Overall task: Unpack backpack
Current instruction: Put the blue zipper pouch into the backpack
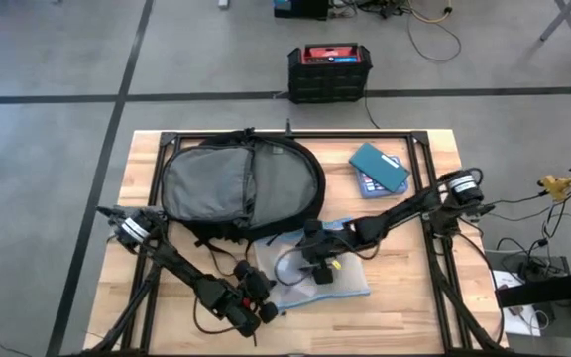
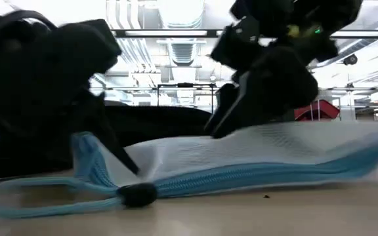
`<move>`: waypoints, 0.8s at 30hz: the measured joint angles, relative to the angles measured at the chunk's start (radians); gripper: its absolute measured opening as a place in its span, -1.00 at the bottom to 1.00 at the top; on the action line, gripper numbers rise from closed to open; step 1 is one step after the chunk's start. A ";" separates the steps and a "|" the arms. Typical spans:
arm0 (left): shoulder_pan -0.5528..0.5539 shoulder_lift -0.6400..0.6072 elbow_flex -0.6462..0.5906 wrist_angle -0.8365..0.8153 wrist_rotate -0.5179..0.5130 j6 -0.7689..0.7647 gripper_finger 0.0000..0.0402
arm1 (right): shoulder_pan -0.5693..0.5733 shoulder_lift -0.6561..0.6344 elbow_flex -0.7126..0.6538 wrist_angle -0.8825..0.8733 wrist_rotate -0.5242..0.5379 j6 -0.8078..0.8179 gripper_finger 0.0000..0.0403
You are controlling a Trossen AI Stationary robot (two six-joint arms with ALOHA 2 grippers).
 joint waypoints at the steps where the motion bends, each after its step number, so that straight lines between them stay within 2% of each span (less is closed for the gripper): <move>1: 0.000 0.000 0.000 0.003 -0.004 0.005 -1.00 | 0.000 0.015 0.018 -0.023 0.000 0.003 0.62; 5: 0.001 -0.014 0.002 0.015 -0.039 0.062 -1.00 | 0.003 0.052 0.068 -0.109 -0.003 0.009 0.57; 13: 0.049 -0.060 0.041 0.052 -0.149 0.367 -1.00 | 0.029 0.048 0.121 -0.154 -0.097 -0.008 0.36; 16: 0.092 -0.062 0.064 0.051 -0.144 0.455 -1.00 | 0.040 0.038 0.139 -0.185 -0.093 -0.031 0.30; 20: 0.139 -0.064 0.100 0.067 -0.087 0.570 -1.00 | 0.046 0.037 0.162 -0.205 -0.086 -0.039 0.21; 24: 0.159 -0.065 0.113 0.070 -0.028 0.595 -1.00 | 0.047 0.036 0.187 -0.288 -0.077 -0.028 0.13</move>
